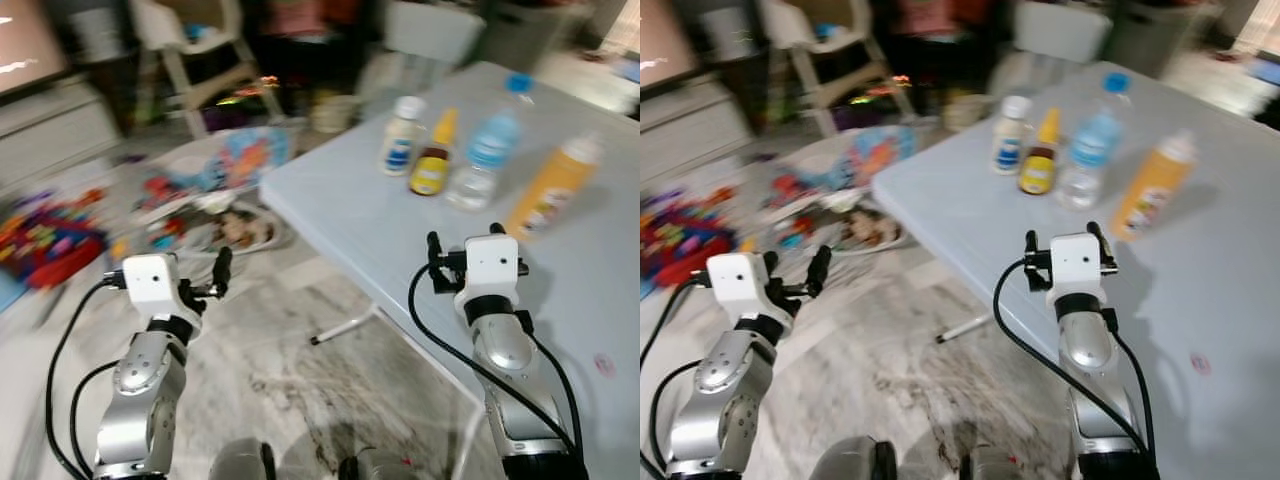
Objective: Restocking fridge
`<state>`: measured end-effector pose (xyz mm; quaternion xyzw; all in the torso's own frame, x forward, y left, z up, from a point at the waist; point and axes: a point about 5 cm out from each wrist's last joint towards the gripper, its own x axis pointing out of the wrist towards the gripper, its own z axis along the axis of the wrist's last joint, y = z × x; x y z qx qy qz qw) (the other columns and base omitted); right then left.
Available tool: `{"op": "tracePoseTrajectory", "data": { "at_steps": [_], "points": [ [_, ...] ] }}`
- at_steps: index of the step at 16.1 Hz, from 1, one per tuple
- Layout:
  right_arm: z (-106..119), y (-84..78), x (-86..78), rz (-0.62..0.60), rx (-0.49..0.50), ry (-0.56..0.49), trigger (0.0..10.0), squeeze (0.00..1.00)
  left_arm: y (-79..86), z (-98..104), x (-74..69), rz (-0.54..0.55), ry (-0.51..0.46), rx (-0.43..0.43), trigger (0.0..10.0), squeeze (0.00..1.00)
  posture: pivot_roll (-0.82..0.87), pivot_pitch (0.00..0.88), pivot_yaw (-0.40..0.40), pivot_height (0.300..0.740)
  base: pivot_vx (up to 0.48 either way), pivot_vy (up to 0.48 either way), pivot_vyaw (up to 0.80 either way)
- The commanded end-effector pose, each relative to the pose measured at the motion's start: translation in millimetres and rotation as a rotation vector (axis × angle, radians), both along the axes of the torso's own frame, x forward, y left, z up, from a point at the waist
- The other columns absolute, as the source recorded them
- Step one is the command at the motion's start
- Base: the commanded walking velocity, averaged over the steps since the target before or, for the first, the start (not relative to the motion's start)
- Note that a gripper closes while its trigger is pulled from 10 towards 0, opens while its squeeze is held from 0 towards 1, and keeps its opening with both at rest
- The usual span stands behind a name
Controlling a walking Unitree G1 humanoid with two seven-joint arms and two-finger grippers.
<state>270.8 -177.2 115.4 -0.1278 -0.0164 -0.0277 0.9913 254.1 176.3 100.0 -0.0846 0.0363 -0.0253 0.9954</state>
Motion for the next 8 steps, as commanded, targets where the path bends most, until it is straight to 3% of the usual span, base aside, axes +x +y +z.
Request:
{"op": "tracePoseTrajectory", "data": {
  "at_steps": [1, 8],
  "points": [
    [1.2, 0.6, 1.0, 0.006, -0.007, -0.004, 10.0, 0.0, -0.2, 0.1, 1.4, -0.006, 0.004, 0.004, 10.0, 0.0, -0.04, 0.088, -0.012, 0.74, 0.0, 0.0, -0.8],
    [16.0, -1.1, 10.6, -0.018, -0.073, -0.074, 10.0, 0.0, -4.0, 0.7, 2.1, -0.018, 0.002, 0.007, 10.0, 0.0, -0.05, 0.086, -0.007, 0.74, 0.0, 0.0, -0.8]
  ]
}}
